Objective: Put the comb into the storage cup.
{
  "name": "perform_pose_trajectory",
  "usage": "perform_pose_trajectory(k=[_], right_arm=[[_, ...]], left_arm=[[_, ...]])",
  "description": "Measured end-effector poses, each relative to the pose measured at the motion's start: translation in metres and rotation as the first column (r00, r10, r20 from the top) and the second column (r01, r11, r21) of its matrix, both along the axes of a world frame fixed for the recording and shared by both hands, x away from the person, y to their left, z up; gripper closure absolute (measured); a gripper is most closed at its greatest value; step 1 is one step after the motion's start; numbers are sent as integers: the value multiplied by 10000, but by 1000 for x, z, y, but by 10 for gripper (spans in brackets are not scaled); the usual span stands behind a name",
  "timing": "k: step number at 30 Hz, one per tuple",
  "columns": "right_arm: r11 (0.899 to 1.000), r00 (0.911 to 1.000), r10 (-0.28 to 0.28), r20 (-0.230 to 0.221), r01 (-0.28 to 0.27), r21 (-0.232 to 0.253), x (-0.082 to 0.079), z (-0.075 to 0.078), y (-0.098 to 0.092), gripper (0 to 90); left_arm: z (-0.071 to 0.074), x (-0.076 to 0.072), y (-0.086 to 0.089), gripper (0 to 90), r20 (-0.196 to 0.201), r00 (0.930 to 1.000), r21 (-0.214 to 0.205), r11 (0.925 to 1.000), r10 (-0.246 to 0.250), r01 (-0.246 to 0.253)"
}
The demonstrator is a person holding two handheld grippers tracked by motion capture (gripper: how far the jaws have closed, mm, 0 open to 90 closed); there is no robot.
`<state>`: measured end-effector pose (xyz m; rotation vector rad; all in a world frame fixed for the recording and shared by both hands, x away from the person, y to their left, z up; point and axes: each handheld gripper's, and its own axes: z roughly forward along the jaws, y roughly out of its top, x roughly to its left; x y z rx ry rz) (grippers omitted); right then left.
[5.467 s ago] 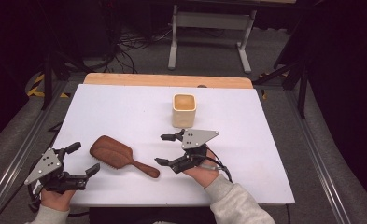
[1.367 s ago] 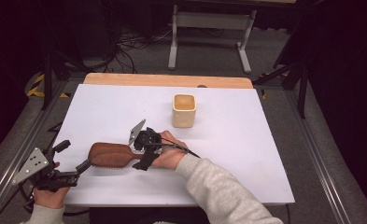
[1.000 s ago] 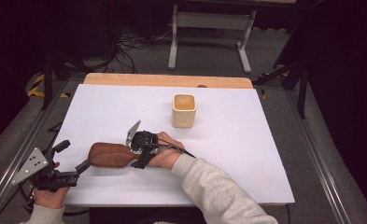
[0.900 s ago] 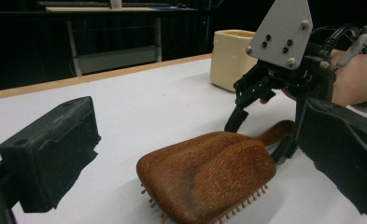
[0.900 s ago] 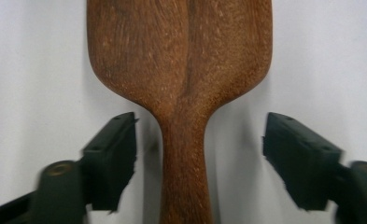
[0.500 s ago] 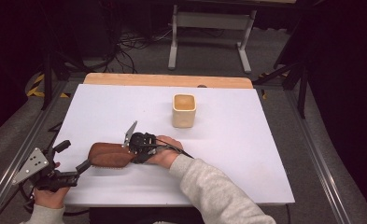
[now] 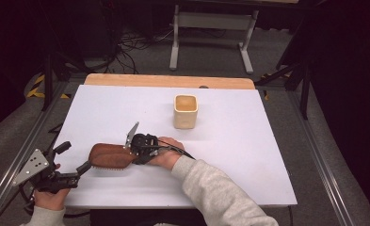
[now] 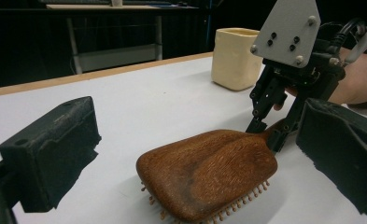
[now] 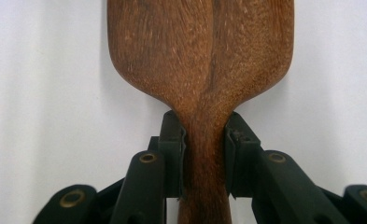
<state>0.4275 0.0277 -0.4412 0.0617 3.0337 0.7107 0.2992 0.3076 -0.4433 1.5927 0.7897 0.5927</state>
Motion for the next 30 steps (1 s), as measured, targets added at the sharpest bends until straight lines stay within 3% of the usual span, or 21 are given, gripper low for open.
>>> perform_pose_trajectory(k=[10, 18, 20, 23, 30], right_arm=[[9995, 9997, -79, 227, 72, 310, -3, 7, -6, 726], [9927, 9973, -243, 697, 158, 1192, -4, 28, -21, 725], [9858, 9961, -425, 771, 292, 1654, -6, 36, -29, 725], [9813, 9956, -524, 771, 371, 1887, -8, 40, -34, 725], [9574, 9878, -1001, 1197, 628, 2818, -15, 53, -55, 725]], left_arm=[[0, 0, 2, 2, -21, 10000, 3, 10000, 54, -54], [0, 0, 1, 2, -16, 10000, 2, 10000, 68, -68], [0, 0, 1, 3, -12, 10000, -8, 10000, 52, -52], [0, 0, 0, 3, -92, 10000, 109, 9999, -1, 2], [-1, 2, -3, 1, -217, 9997, 121, 9998, -135, 138]])
